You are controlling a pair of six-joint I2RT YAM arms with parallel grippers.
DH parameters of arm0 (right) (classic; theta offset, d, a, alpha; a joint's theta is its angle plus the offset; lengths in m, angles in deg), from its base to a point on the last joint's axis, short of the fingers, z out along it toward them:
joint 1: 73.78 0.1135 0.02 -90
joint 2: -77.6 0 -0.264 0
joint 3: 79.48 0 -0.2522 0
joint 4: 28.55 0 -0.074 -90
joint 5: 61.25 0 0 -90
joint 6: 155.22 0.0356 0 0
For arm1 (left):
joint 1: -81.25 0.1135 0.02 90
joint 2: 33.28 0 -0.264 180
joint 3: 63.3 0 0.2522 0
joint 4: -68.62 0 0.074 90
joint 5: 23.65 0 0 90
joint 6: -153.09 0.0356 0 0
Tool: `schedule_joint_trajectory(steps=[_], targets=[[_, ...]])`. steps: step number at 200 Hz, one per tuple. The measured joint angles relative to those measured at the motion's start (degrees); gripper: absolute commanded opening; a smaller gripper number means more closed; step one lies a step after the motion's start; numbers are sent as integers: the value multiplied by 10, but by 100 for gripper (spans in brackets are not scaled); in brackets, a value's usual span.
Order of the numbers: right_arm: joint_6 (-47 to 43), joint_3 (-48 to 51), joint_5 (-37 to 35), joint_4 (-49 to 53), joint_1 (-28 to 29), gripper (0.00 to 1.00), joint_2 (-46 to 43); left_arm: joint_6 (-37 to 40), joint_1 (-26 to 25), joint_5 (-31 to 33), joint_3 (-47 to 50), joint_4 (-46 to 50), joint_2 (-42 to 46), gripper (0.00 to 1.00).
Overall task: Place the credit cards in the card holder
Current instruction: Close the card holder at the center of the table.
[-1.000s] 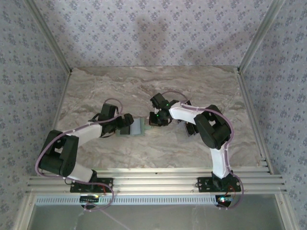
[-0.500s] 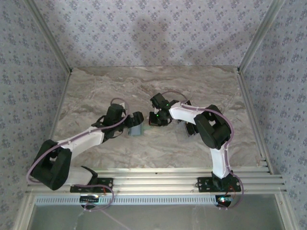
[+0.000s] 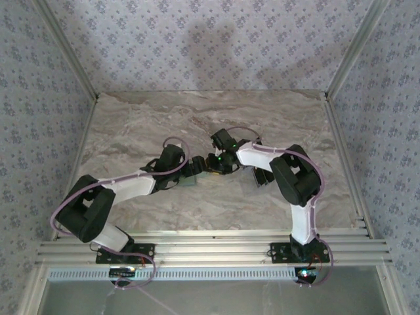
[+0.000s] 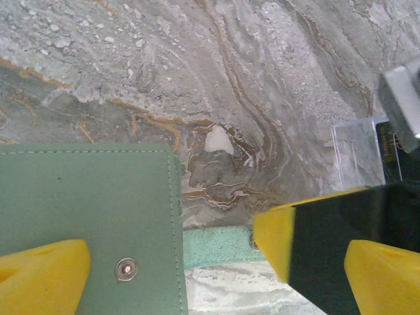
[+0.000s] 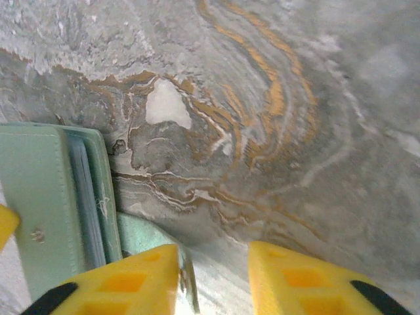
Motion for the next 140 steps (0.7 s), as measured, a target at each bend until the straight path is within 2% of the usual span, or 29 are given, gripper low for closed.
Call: schedule_joint_trajectory(steps=[31, 48, 58, 83, 140], targets=[[4, 36, -1, -3, -5, 44, -54, -3, 0, 7, 0, 0, -1, 100], [8, 68, -1, -5, -5, 42, -96, -4, 0, 11, 0, 0, -2, 100], [14, 89, 0, -11, -5, 35, -120, -5, 0, 12, 1, 1, -2, 100], [36, 141, 1, -41, 3, 0, -164, -9, 0, 13, 2, -3, -10, 100], [133, 230, 16, -225, 69, 0, -155, -21, -1, 20, 7, -16, -18, 100]])
